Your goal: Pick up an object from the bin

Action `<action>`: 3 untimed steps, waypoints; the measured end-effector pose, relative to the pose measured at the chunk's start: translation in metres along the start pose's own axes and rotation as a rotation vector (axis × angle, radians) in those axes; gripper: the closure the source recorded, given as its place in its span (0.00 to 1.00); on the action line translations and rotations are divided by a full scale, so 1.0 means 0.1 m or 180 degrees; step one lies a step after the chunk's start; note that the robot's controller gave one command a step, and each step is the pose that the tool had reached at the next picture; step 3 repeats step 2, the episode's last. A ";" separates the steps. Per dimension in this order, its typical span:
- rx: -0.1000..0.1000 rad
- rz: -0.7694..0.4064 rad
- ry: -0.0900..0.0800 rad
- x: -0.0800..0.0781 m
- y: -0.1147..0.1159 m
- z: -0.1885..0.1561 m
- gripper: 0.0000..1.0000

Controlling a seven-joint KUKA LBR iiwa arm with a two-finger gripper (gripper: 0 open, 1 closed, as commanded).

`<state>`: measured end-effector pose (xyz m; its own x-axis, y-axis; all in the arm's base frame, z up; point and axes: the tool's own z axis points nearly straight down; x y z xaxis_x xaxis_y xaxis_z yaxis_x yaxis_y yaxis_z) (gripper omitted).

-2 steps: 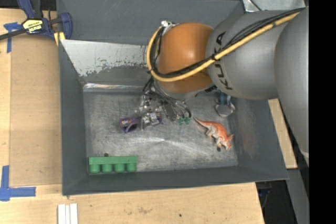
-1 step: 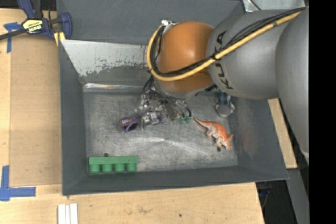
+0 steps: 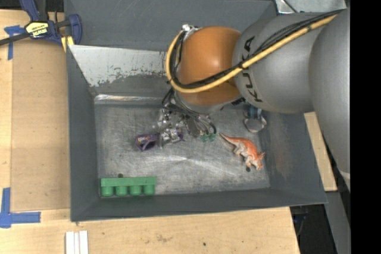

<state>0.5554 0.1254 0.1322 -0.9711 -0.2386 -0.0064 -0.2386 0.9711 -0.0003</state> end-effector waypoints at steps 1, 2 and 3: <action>-0.0001 0.0001 0.0027 0.02 0.00 0.00 1.00; -0.0001 0.0002 0.0039 0.03 0.00 -0.18 1.00; -0.0001 0.0002 0.0039 0.03 0.00 -0.18 1.00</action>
Offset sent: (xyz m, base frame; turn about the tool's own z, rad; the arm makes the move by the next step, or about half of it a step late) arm 0.0000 -0.0002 0.0591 0.0000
